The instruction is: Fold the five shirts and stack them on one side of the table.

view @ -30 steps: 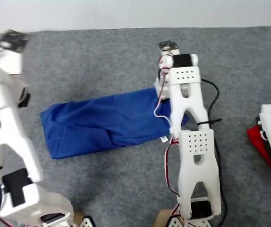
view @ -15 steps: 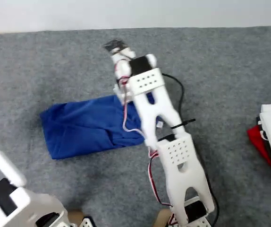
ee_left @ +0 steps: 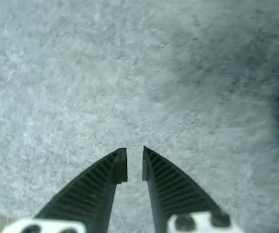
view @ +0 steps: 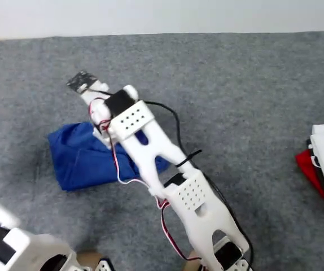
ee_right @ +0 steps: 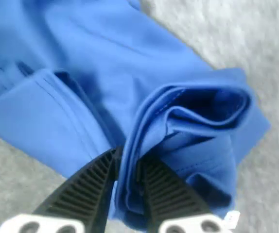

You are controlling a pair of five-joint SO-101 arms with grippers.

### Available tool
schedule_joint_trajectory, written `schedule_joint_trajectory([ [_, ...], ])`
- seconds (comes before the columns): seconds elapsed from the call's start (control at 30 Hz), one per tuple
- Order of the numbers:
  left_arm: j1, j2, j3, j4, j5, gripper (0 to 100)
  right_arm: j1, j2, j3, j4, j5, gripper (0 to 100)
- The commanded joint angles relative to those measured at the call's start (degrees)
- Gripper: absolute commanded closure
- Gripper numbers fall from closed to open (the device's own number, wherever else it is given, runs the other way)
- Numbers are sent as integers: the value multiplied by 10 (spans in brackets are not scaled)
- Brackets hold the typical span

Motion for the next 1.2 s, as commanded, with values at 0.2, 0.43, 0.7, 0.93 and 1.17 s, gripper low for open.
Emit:
schedule_joint_trajectory([
  [0.2,-20,-32,4,-23,-18,930,-51,-55,-33,-80,42,990],
  [0.43,-21,-32,46,-56,-18,930,-73,-50,-30,-143,45,990],
  [0.7,-21,-31,53,-69,-18,931,-106,-38,-29,-190,45,990],
  [0.93,-21,-26,54,-73,-18,931,-128,1,-32,-211,45,990],
  [1.17,-20,-32,90,-91,-18,931,-129,27,-32,-264,64,969],
])
